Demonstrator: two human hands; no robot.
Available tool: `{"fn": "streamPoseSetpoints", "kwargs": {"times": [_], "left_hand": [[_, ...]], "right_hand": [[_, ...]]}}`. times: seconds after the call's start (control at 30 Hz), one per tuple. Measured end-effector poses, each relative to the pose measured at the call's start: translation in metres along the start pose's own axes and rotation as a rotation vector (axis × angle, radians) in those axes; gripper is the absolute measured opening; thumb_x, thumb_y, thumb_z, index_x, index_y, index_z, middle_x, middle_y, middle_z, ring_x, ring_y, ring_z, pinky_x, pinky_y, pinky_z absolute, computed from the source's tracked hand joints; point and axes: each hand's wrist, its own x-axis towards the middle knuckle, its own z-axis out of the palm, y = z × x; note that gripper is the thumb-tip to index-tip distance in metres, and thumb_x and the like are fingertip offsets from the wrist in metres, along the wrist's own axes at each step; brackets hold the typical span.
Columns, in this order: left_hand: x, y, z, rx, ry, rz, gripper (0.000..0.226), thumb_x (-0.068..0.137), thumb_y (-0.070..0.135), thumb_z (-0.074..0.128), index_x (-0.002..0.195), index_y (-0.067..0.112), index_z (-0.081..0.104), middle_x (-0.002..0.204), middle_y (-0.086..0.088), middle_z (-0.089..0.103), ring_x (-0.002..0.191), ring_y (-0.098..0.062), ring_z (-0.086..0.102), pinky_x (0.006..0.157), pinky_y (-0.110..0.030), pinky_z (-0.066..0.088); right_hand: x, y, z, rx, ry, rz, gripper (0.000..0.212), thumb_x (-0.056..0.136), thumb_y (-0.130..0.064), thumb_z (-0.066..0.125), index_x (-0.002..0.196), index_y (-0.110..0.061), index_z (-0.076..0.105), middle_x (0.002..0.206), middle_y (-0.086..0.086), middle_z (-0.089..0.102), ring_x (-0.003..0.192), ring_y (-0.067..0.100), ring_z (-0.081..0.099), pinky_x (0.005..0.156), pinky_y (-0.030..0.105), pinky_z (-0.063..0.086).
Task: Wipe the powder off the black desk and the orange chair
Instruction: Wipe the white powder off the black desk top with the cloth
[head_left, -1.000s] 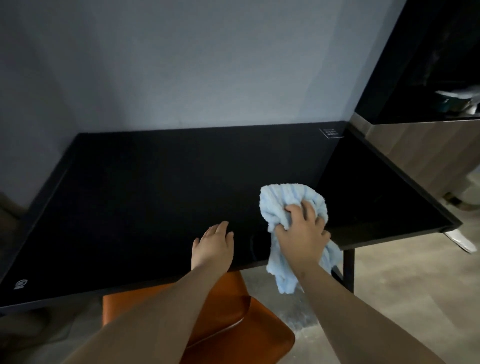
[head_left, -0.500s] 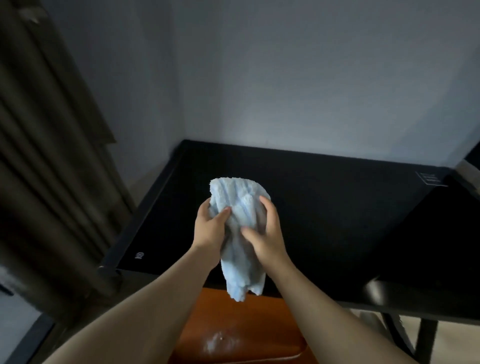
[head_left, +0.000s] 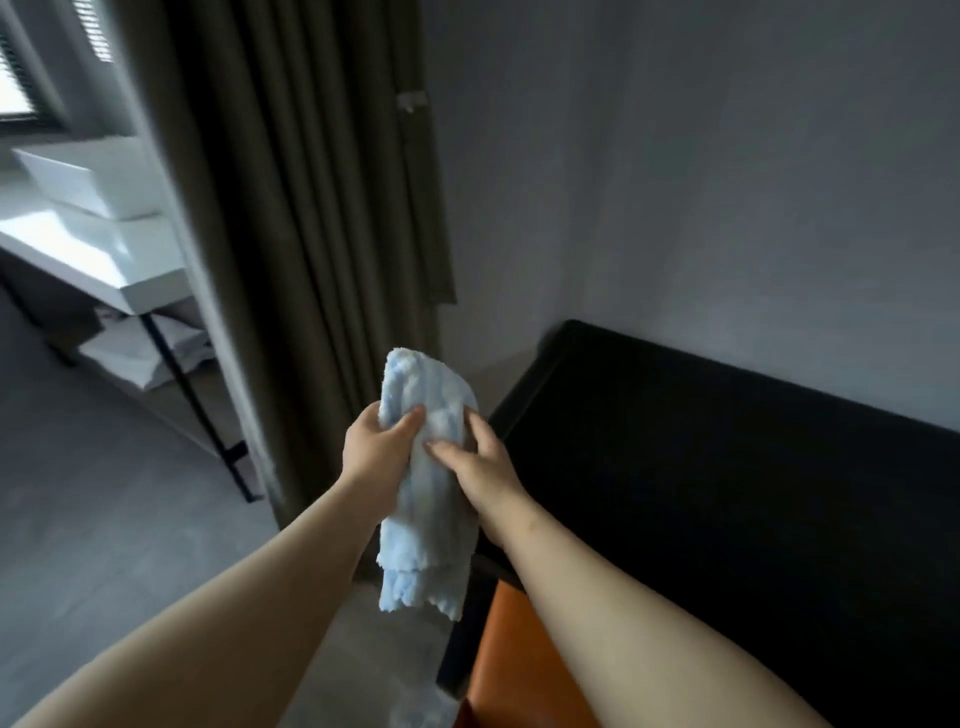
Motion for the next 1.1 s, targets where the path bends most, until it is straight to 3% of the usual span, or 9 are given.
{"fn": "streamPoseSetpoints", "kwargs": {"times": [0.17,0.23,0.37,0.57,0.67,0.73,0.83,1.03,1.1], "left_hand": [[0.007,-0.005,-0.075,0.703,0.349,0.147,0.008,0.087,0.026,0.054,0.083,0.019,0.055,0.072,0.002,0.056,0.075,-0.026,0.055,0.057,-0.031,0.038],[0.007,-0.008,-0.101,1.102,0.290,0.210,0.012,0.088,0.026,0.051,0.098,0.024,0.057,0.096,-0.001,0.063,0.088,-0.031,0.059,0.063,-0.030,0.036],[0.015,-0.007,-0.141,1.157,0.234,0.210,0.021,0.087,0.024,0.055,0.107,0.024,0.062,0.145,0.002,0.039,0.121,-0.027,0.046,0.078,-0.037,0.045],[0.011,-0.010,-0.154,1.515,0.312,0.433,0.022,0.082,0.029,0.059,0.101,0.039,0.064,0.110,0.007,0.049,0.109,-0.019,0.043,0.088,-0.039,0.023],[0.013,-0.015,-0.152,1.420,0.208,0.358,0.020,0.084,0.032,0.057,0.100,0.042,0.063,0.112,0.008,0.046,0.113,-0.018,0.040,0.092,-0.041,0.025],[0.013,-0.020,-0.153,1.276,0.135,0.268,0.020,0.083,0.029,0.061,0.100,0.039,0.065,0.114,0.006,0.045,0.116,-0.019,0.037,0.093,-0.041,0.027],[0.013,-0.033,-0.153,0.955,0.138,0.284,0.027,0.075,0.014,0.070,0.099,0.024,0.070,0.117,0.001,0.048,0.117,-0.022,0.042,0.094,-0.040,0.036],[0.013,-0.060,-0.137,0.538,-0.056,-0.076,0.075,0.067,0.009,0.082,0.129,0.018,0.042,0.111,-0.007,0.057,0.107,-0.029,0.057,0.092,-0.041,0.048],[0.017,-0.070,-0.130,0.521,-0.066,-0.150,0.059,0.067,0.016,0.083,0.119,0.020,0.055,0.102,-0.004,0.065,0.098,-0.024,0.063,0.089,-0.039,0.051]], "right_hand": [[0.024,0.015,0.048,-0.404,0.088,0.025,0.042,0.087,-0.028,0.061,0.128,-0.023,0.053,0.134,0.002,0.050,0.120,0.022,0.051,0.101,0.037,0.042],[0.027,0.023,0.060,-0.501,0.100,0.056,0.043,0.086,-0.027,0.058,0.129,-0.023,0.052,0.136,0.003,0.046,0.120,0.024,0.049,0.101,0.039,0.042],[0.029,0.037,0.079,-0.615,0.021,0.041,0.042,0.086,-0.024,0.055,0.128,-0.025,0.051,0.135,0.000,0.040,0.115,0.023,0.049,0.096,0.037,0.044],[0.027,0.048,0.095,-0.696,-0.115,-0.017,0.066,0.081,-0.016,0.059,0.142,-0.031,0.036,0.149,0.004,0.026,0.134,0.024,0.034,0.109,0.039,0.033],[0.027,0.050,0.098,-0.844,-0.224,0.033,0.067,0.081,-0.035,0.064,0.140,-0.044,0.032,0.158,-0.004,0.007,0.140,0.030,0.019,0.112,0.040,0.024],[0.027,0.052,0.096,-0.891,-0.256,0.078,0.034,0.079,-0.040,0.064,0.112,-0.042,0.056,0.155,-0.007,0.021,0.136,0.030,0.025,0.105,0.038,0.026],[0.029,0.053,0.094,-0.800,-0.232,0.036,0.020,0.079,-0.036,0.063,0.070,-0.024,0.050,0.095,-0.005,0.060,0.100,0.021,0.048,0.081,0.031,0.033],[0.034,0.040,0.087,-0.414,-0.017,-0.110,0.019,0.082,-0.007,0.055,0.074,-0.021,0.045,0.067,-0.008,0.052,0.070,0.012,0.049,0.064,0.026,0.041],[0.037,0.037,0.083,-0.392,0.028,-0.137,0.019,0.082,-0.007,0.055,0.076,-0.022,0.045,0.068,-0.009,0.052,0.069,0.011,0.050,0.068,0.028,0.043]]}}
